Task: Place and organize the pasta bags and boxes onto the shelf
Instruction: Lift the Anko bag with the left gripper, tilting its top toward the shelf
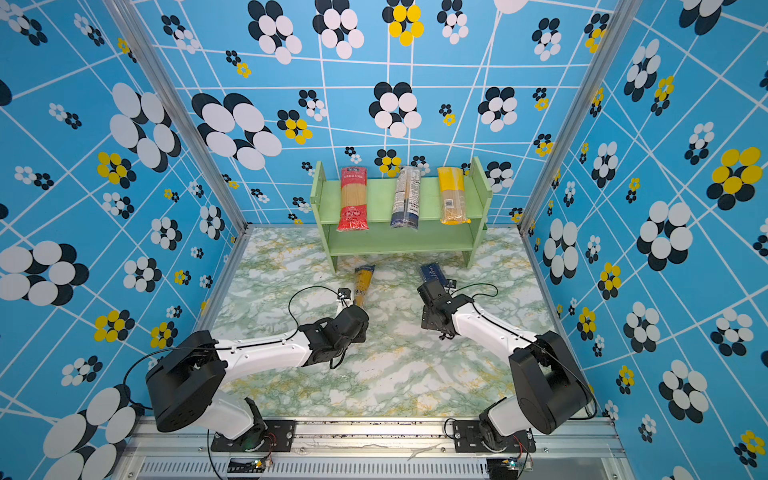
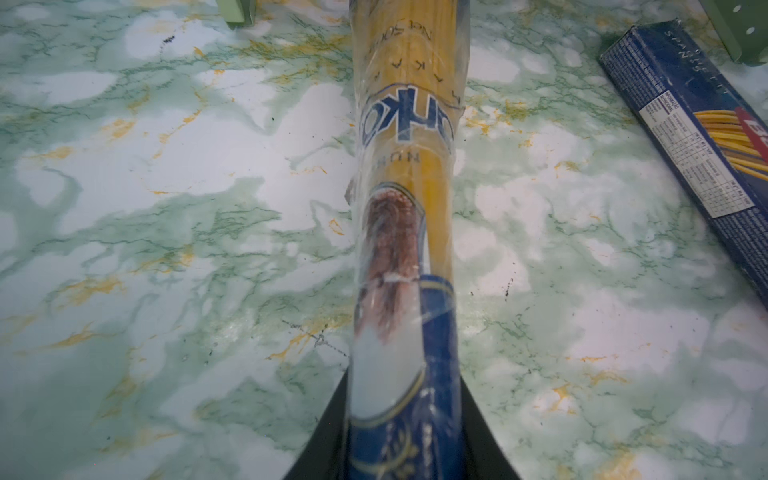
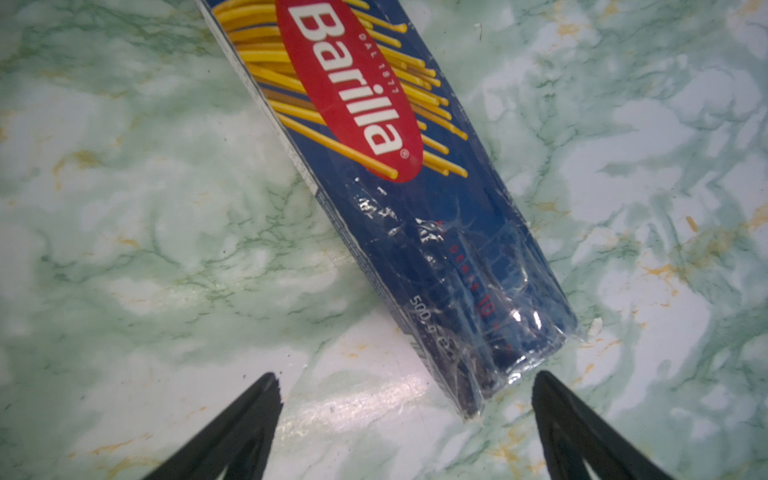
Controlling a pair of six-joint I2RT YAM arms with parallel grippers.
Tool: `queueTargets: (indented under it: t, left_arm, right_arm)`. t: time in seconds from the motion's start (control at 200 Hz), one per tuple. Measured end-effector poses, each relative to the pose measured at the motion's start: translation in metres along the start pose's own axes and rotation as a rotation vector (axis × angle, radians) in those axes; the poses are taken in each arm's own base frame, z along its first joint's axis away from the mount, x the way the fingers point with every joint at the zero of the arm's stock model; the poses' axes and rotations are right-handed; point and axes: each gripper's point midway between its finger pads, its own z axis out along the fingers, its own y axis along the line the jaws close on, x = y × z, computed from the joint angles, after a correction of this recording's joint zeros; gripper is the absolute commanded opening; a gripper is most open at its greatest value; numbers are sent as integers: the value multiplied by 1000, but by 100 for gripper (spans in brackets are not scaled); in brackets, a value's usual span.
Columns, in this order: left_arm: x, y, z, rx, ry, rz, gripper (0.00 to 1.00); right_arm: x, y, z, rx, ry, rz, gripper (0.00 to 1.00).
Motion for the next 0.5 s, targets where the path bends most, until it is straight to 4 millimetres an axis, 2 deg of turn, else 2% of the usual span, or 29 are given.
queueTargets:
  t: [0.22, 0.5]
  left_arm:
    - [-18, -9, -20, 51, -55, -9, 0]
    - [-18, -8, -37, 80, -67, -7, 0]
  right_arm:
    - [2, 2, 5, 6, 14, -9, 97]
    - [-2, 5, 4, -5, 0, -2, 96]
